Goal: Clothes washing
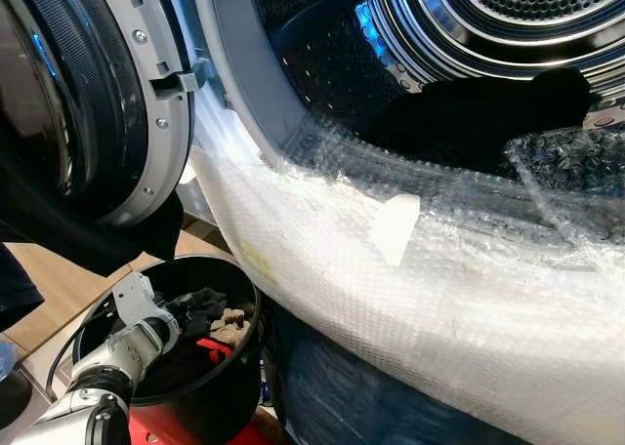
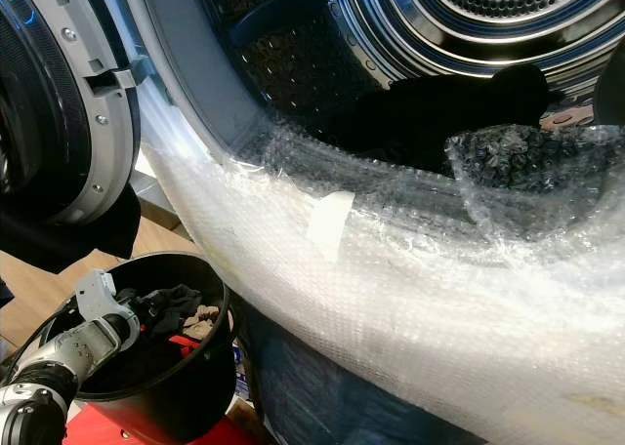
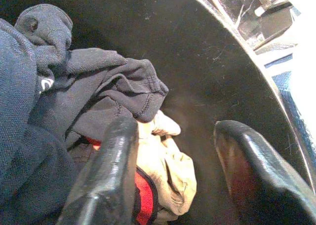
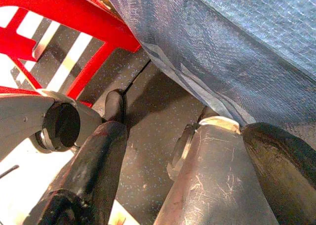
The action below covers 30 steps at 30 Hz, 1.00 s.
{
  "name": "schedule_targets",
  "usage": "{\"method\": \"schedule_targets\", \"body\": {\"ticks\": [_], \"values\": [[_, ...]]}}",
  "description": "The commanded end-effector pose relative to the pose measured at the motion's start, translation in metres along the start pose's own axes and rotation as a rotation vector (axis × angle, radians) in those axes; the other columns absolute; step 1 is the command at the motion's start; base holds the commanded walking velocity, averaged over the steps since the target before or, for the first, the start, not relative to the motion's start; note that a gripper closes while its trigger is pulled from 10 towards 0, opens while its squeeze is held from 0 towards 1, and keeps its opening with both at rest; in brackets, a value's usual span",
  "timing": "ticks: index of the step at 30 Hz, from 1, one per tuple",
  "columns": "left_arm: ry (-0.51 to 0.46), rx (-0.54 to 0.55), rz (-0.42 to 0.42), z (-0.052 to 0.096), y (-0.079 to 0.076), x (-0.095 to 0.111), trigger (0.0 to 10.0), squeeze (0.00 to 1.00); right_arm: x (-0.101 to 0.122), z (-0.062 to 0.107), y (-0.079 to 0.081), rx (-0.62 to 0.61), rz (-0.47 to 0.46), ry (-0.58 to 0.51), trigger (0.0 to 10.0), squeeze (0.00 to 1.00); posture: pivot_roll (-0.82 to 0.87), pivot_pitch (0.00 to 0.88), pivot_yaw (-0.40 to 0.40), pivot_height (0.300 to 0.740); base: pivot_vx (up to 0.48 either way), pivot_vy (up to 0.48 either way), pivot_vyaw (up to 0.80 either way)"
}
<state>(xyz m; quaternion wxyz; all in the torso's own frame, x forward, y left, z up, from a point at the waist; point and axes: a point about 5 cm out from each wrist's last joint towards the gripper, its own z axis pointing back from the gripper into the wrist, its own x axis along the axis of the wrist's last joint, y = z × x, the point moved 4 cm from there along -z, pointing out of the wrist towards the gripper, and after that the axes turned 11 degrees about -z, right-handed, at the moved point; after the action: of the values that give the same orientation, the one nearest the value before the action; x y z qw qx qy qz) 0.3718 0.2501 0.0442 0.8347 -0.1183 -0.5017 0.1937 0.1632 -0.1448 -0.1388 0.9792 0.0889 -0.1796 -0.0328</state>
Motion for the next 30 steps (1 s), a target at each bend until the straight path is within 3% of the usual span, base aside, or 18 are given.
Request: {"method": "schedule_targets", "body": {"ticks": [1, 16, 17, 18, 20, 21, 23, 24, 25, 27, 30], "values": [[0.014, 0.019, 0.007, 0.001, 0.005, 0.0, 0.0, 0.0, -0.019, 0.0, 0.002, -0.002, -0.012, 0.063, 10.0, 0.0, -0.06, 0.007, 0.113, 0.74, 0.0, 0.0, 0.0], [0.008, 0.015, -0.002, 0.0, 0.003, 0.0, 0.0, 0.0, -0.019, 0.0, 0.003, 0.0, -0.017, 0.064, 10.0, 0.0, -0.07, 0.007, 0.118, 0.74, 0.0, 0.0, 0.0], [-0.011, -0.002, -0.085, 0.0, 0.0, 0.004, 0.0, 0.0, -0.019, 0.0, 0.003, -0.001, -0.017, 0.064, 10.0, 0.0, -0.07, 0.009, 0.118, 0.74, 0.0, 0.0, 0.0], [-0.054, -0.026, -0.262, 0.0, -0.007, 0.01, 0.0, 0.0, -0.02, 0.0, 0.003, -0.002, -0.017, 0.064, 10.0, 0.0, -0.07, 0.016, 0.117, 0.74, 0.0, 0.0, 0.0], [-0.113, -0.04, -0.437, 0.0, -0.015, 0.019, 0.0, 0.0, -0.02, 0.0, 0.002, -0.003, -0.016, 0.064, 10.0, 0.0, -0.07, 0.019, 0.117, 0.74, 0.0, 0.0, 0.0], [-0.142, -0.048, -0.5, 0.001, -0.019, 0.023, 0.0, 0.0, -0.02, 0.0, 0.002, -0.003, -0.016, 0.064, 10.0, 0.0, -0.07, 0.021, 0.117, 0.74, 0.0, 0.0, 0.0], [-0.174, -0.057, -0.542, 0.002, -0.024, 0.028, 0.0, 0.0, -0.021, 0.0, 0.002, -0.004, -0.016, 0.066, 10.0, 0.0, -0.07, 0.027, 0.117, 0.74, 0.0, 0.0, 0.0], [-0.203, -0.006, -0.505, 0.003, -0.021, 0.036, 10.0, 0.0, -0.023, 0.0, 0.001, -0.005, -0.018, 0.069, 10.0, 0.0, -0.07, 0.04, 0.119, 0.74, 0.0, 0.0, 0.0], [-0.201, 0.038, -0.468, 0.004, -0.017, 0.038, 10.0, 1.0, -0.025, 0.0, 0.001, -0.006, -0.019, 0.074, 10.0, 0.0, -0.06, 0.052, 0.116, 0.74, 0.0, 0.0, 0.0], [-0.152, 0.051, -0.396, 0.004, -0.01, 0.034, 10.0, 1.0, -0.032, 0.001, 0.001, -0.005, -0.014, 0.09, 10.0, 0.0, -0.06, 0.081, 0.117, 0.74, 0.0, 0.0, 0.0], [-0.133, 0.005, -0.406, 0.004, -0.017, 0.036, 10.0, 1.0, -0.038, 0.001, 0.0, -0.006, -0.01, 0.103, 10.0, 0.0, -0.06, 0.099, 0.122, 0.74, 0.0, 0.0, 0.0]]}}
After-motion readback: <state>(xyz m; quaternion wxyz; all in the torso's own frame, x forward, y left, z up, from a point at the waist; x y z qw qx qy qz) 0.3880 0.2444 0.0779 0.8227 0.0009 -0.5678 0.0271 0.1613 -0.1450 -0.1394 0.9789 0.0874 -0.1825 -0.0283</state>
